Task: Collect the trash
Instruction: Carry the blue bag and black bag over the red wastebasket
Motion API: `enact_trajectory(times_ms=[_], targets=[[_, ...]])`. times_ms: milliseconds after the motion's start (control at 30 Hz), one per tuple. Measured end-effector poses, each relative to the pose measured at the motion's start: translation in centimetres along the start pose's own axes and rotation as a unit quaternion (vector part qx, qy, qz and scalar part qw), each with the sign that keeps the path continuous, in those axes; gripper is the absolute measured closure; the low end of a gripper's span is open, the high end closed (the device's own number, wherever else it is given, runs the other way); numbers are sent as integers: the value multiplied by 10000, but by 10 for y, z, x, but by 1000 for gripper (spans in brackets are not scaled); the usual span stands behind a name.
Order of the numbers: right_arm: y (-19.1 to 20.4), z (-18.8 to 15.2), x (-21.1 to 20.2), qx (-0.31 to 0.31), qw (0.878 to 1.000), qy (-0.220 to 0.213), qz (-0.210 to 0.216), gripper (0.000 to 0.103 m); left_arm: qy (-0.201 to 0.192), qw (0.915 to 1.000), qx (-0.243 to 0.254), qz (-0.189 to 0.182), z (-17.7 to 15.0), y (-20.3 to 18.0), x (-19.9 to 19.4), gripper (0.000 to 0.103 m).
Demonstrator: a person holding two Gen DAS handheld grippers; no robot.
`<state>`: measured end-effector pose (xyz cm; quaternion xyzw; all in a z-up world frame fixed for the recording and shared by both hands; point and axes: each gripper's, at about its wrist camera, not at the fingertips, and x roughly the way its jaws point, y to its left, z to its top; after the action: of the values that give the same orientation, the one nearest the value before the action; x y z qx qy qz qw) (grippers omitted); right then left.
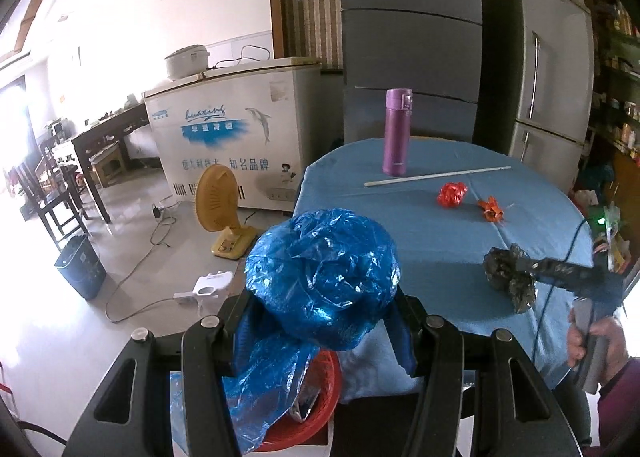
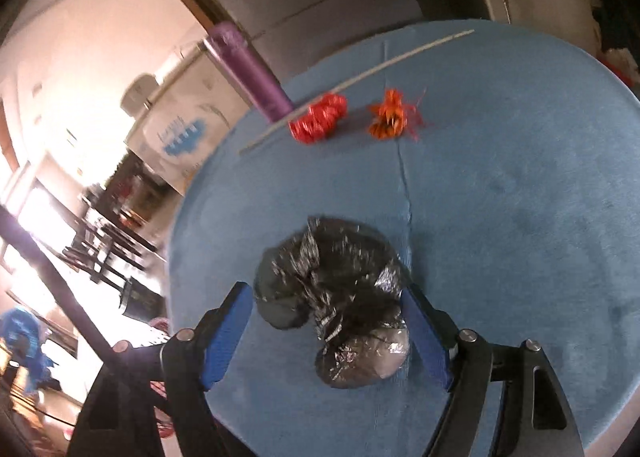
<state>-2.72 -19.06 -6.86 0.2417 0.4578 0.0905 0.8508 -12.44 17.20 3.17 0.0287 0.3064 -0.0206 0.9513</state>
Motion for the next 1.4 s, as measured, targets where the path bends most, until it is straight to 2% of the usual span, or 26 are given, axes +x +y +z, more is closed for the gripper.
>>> enact_trajectory(times_ms=[100,133,167,200,367,467,667,767,1033,1200,1400], targets=[[14,-13,14,-423,9985,27,-357,24,61,10000,-11,36,-4,3,3,46],[21,-16,17,-632,9967,1,-510,31,78,10000,-19,47,-4,4,4,46],[25,-19,21,-783,9948,12,-644,51,95,9999,-30,56,-4,5,6,46],[25,-23,22,-878,9933,82,-751,60,111,9999,-53,73,-5,7,6,46],[36,-29,24,-1044,9903,68,-916,64,30,9997,-77,233,-7,16,3,46],[48,-29,15,-958,9934,-5,-632,65,3,9995,-104,288,-6,22,4,46],[103,-22,-6,-1105,9933,-223,265,65,-35,9990,-215,392,-6,35,2,46],[132,-21,-21,-1105,9900,-326,812,65,-65,9985,-248,479,-8,40,2,45],[200,-22,-56,-1142,9756,-486,1812,64,-103,9970,-346,682,-8,53,-2,45],[244,-20,-62,-1218,9686,-376,2134,64,-150,9953,-403,868,-7,63,-6,45],[294,-12,-53,-1227,9644,-351,2315,64,-220,9922,-457,1138,-5,75,-11,45]])
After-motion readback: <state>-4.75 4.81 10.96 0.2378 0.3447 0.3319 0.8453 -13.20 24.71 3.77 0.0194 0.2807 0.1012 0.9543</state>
